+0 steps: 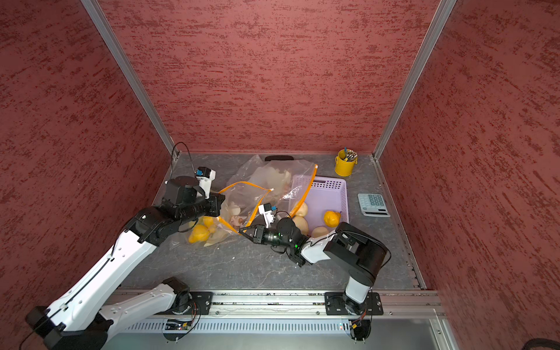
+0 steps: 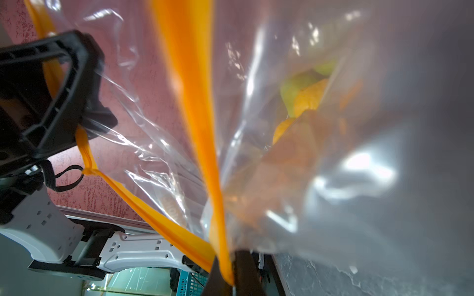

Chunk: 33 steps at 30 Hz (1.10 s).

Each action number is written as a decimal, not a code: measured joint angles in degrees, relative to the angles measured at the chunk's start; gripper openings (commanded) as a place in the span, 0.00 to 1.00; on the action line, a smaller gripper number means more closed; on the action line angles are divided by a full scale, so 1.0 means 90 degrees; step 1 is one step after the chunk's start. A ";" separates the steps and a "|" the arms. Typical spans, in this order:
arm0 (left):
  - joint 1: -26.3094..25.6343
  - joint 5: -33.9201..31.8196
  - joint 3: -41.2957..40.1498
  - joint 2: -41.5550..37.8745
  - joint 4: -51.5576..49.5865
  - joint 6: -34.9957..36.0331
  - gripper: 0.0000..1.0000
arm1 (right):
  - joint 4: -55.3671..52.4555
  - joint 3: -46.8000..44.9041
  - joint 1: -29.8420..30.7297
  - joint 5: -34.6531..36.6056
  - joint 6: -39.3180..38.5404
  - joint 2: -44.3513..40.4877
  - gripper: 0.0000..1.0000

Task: Open the zip-top bag and take out the pear
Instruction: Open the zipper of the food storage bag at the center of the board, then pick up the pear from the zipper food storage bag.

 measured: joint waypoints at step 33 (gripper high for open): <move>-0.1367 -0.0787 -0.0848 -0.0748 0.1345 -0.0529 0.00 | -0.7808 0.2965 0.0233 0.0877 -0.2329 -0.2072 0.00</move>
